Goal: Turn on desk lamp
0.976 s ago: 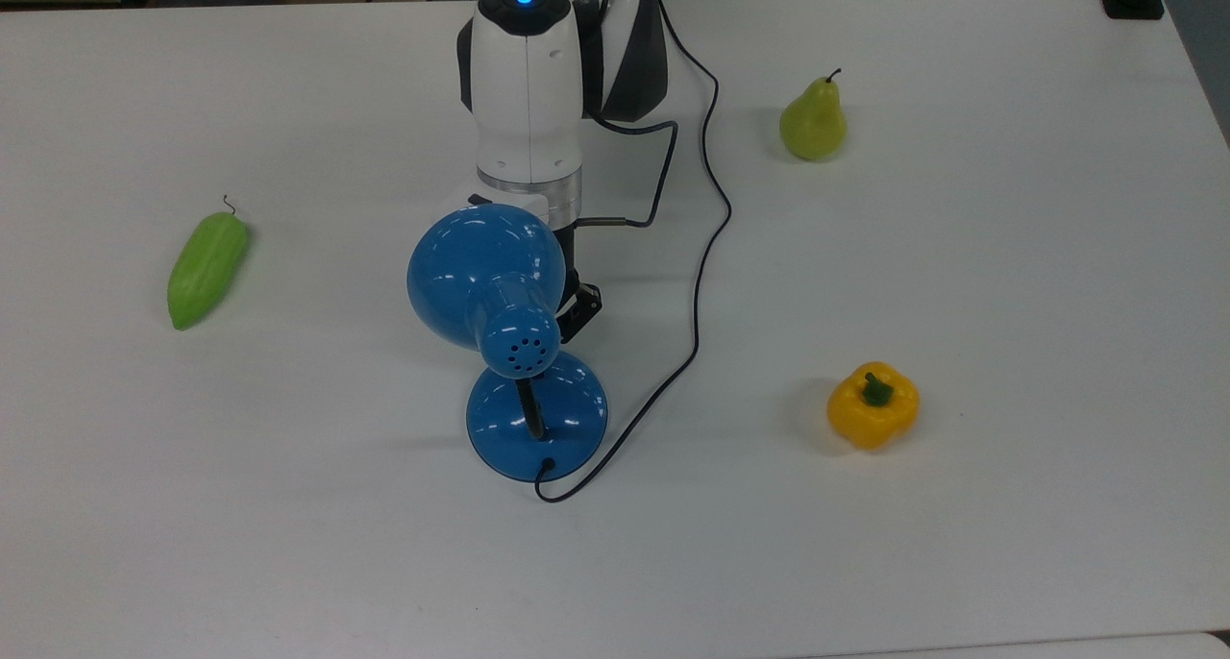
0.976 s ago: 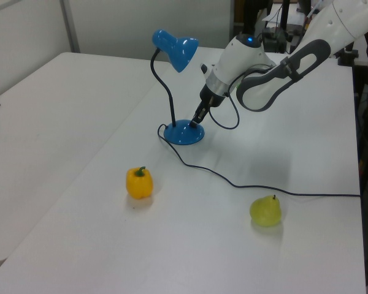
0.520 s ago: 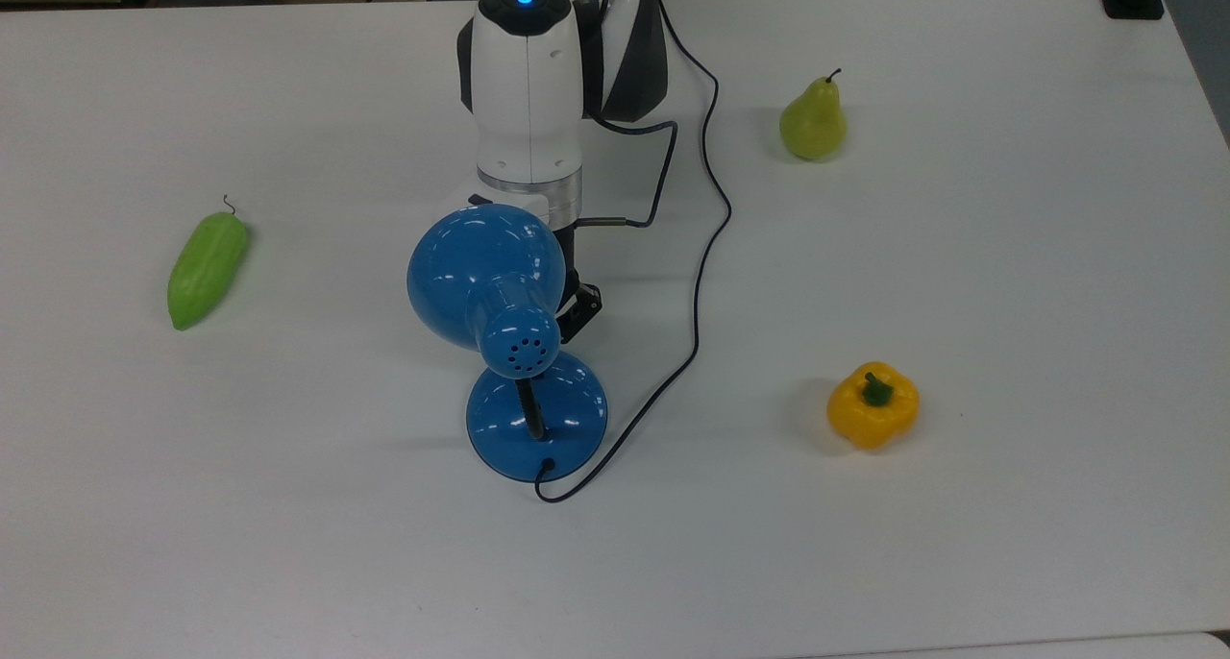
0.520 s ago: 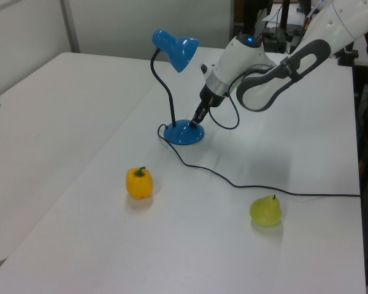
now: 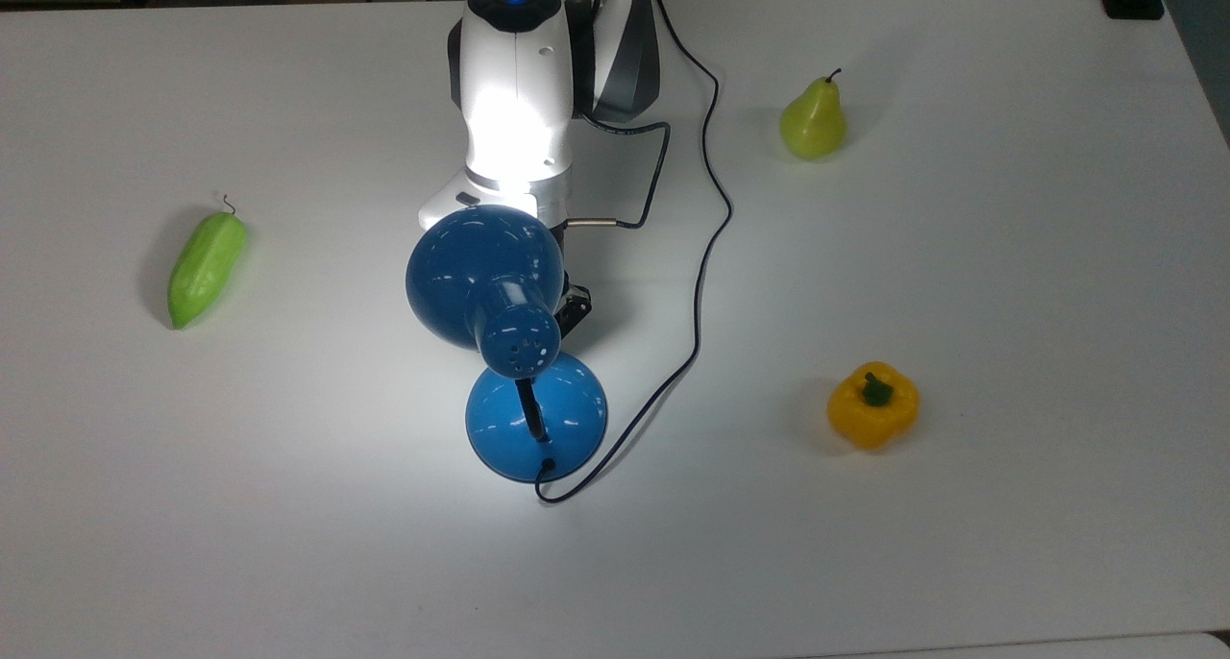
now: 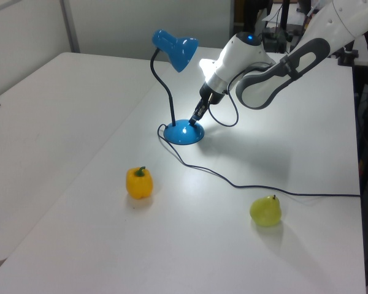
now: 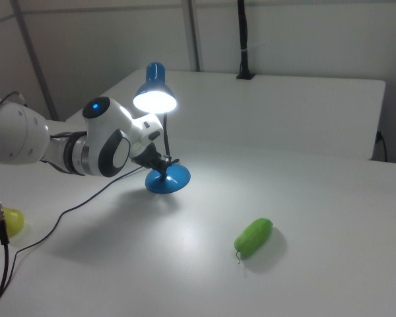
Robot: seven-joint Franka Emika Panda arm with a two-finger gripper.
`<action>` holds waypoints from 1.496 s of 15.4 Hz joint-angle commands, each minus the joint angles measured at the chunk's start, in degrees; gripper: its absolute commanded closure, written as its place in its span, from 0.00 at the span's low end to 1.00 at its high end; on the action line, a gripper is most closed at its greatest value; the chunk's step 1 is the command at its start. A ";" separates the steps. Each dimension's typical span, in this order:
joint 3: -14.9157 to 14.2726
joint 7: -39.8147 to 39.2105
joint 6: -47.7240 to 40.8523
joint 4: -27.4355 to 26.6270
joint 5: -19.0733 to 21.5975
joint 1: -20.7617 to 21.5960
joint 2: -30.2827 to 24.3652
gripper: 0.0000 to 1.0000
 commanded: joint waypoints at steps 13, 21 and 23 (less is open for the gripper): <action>0.13 0.90 -36.25 -4.00 -0.32 0.28 -16.62 1.00; 1.81 0.56 -67.57 2.85 3.02 0.45 -28.14 0.00; 1.80 1.07 -71.09 4.44 3.29 0.45 -30.34 0.00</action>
